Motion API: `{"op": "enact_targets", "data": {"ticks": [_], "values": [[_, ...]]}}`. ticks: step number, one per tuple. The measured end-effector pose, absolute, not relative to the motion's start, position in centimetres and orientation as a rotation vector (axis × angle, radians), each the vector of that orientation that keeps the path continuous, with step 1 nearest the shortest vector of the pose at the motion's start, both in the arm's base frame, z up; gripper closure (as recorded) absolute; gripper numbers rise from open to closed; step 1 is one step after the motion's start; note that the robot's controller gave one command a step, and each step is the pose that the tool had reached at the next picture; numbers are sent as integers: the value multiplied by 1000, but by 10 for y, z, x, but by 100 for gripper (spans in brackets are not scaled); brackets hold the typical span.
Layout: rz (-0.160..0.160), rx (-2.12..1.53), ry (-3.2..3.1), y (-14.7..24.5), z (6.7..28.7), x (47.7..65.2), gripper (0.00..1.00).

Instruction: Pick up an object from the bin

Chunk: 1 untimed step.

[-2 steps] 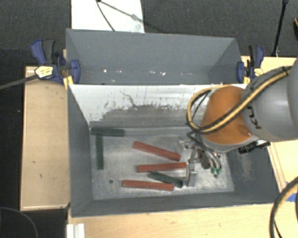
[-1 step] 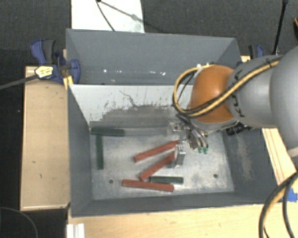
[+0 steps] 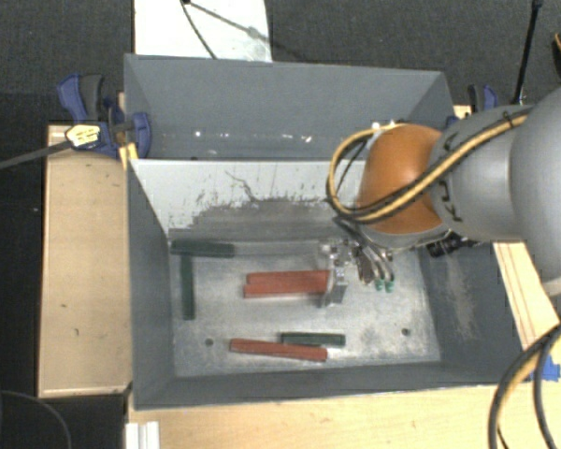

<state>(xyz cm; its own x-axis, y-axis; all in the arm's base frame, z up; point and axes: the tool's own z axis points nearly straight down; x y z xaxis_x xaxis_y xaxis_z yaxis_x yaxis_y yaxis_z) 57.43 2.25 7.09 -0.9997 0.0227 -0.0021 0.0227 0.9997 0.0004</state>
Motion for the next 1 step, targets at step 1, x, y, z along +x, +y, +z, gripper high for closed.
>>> {"op": "enact_targets", "data": {"ticks": [1], "values": [[2, -39, 3131, 46, 208, 553, 100]]}}
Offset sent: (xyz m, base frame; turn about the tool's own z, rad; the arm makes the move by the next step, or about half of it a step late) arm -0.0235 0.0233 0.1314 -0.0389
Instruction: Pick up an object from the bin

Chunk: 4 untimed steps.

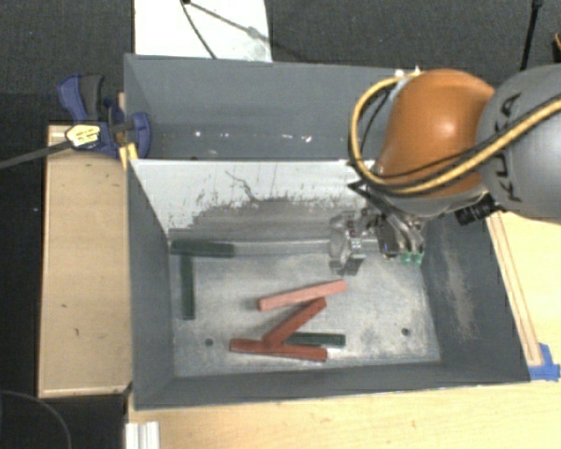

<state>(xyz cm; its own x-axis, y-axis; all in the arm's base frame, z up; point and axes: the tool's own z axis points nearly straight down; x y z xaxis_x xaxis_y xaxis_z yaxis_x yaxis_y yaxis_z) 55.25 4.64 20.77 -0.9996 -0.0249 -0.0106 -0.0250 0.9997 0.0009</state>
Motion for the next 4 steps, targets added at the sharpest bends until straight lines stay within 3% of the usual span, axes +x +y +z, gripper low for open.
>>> {"op": "enact_targets", "data": {"ticks": [1, 2, 3, 4], "values": [[3, -23, 3147, 98, 111, 547, 100], [1, -20, 3139, 96, 116, 549, 0], [0, -63, 3137, 65, 68, 576, 0], [1, -69, 3134, 67, 71, 576, 100]]}}
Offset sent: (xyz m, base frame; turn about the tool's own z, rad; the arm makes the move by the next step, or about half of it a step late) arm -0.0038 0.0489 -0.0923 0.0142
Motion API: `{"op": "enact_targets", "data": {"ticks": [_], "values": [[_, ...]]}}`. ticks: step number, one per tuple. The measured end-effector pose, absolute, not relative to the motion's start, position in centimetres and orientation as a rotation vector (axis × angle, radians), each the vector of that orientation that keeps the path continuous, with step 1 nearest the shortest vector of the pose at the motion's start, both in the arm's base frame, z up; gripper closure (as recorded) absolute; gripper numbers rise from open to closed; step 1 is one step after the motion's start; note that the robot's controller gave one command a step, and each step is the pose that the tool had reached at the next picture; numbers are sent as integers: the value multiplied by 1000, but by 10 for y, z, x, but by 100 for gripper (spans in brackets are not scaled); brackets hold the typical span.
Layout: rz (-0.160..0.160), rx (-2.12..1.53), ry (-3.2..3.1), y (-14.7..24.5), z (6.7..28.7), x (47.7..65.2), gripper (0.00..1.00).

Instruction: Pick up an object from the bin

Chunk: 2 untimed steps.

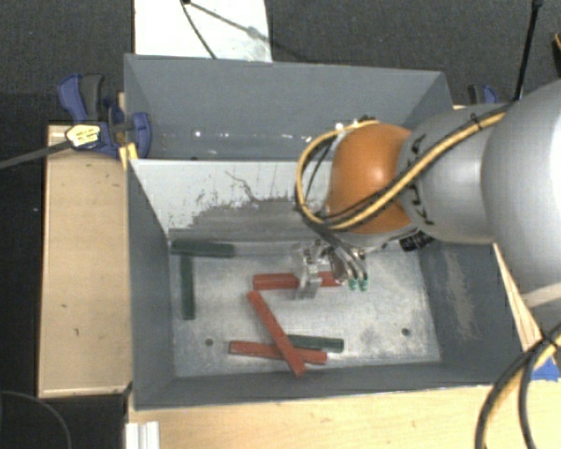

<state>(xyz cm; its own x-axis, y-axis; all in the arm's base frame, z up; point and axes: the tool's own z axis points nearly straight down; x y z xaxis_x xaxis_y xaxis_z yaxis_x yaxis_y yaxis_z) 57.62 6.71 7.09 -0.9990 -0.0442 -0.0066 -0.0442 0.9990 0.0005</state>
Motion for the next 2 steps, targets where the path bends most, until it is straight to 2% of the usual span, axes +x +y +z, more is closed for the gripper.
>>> {"op": "enact_targets", "data": {"ticks": [1, 2], "values": [[2, -484, 3103, 84, 71, 539, 100], [1, -451, 3099, 103, 229, 520, 100]]}}
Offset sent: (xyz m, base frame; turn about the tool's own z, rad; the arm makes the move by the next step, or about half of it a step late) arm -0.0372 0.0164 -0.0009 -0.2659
